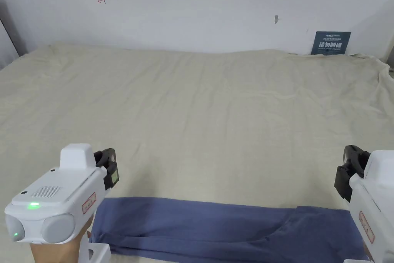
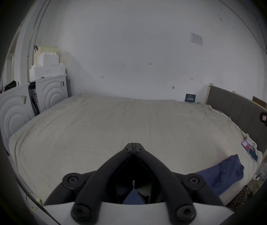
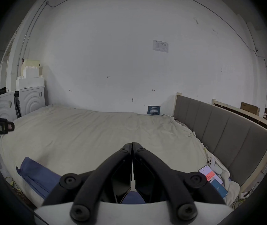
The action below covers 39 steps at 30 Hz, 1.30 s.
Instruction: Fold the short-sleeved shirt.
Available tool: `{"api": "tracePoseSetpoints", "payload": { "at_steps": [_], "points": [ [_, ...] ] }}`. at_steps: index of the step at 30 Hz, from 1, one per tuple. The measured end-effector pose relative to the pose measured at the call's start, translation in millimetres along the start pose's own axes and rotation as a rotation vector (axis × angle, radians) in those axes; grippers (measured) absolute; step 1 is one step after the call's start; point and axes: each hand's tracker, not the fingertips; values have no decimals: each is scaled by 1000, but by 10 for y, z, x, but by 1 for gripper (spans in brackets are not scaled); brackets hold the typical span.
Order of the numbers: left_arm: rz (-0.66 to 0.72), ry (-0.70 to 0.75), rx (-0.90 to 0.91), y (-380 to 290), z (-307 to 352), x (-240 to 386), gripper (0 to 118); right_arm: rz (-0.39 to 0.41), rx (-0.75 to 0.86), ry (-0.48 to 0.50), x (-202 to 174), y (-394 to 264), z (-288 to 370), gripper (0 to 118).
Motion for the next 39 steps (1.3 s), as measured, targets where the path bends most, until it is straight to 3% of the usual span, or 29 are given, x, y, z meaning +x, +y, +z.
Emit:
{"api": "tracePoseSetpoints", "payload": {
  "at_steps": [6,14,22,25,27,28,30,32,39],
  "points": [
    [39,-26,-56,-41,-68,-127,0,0,-17,9,5,-23,-39,0],
    [200,-191,-193,-25,-242,-562,0,4,-50,3,49,-75,-118,0],
    [291,-280,-413,-180,-617,-1180,0,3,-92,-10,26,-125,-225,0],
    [394,-322,-521,-310,-793,-1434,0,7,-107,-15,-31,-128,-259,0],
    [398,-286,-537,-385,-855,-1525,14,10,-118,-15,-57,-144,-296,0],
    [385,-277,-549,-418,-884,-1553,26,13,-122,-18,-74,-146,-301,0],
    [375,-255,-569,-501,-942,-1605,65,13,-134,-19,-99,-160,-327,0],
    [376,-247,-603,-582,-1006,-1632,83,7,-144,-19,-118,-172,-348,0],
    [367,-260,-696,-820,-1178,-1617,83,15,-176,-33,-185,-212,-418,0]
  ]
}}
